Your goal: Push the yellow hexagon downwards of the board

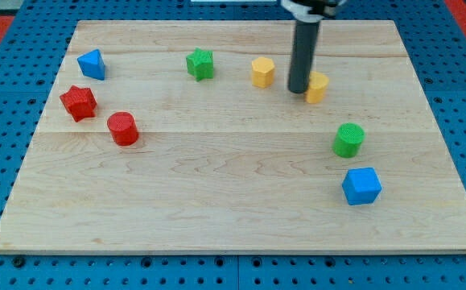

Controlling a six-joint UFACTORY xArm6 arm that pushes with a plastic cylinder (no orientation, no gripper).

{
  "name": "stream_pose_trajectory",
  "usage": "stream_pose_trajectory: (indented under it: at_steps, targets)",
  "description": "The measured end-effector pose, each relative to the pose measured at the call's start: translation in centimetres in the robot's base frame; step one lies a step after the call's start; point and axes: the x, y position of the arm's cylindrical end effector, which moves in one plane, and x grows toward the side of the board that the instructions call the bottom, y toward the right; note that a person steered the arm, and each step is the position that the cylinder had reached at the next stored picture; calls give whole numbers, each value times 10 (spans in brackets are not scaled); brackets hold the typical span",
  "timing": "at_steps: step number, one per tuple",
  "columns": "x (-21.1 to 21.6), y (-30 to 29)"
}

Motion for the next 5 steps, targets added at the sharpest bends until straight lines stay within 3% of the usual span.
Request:
stream_pose_trajectory:
  at_steps: [2,3,4,5]
  targets:
    - [-22,24]
    - [-65,15]
    - [-78,-38]
    - [-55,-63]
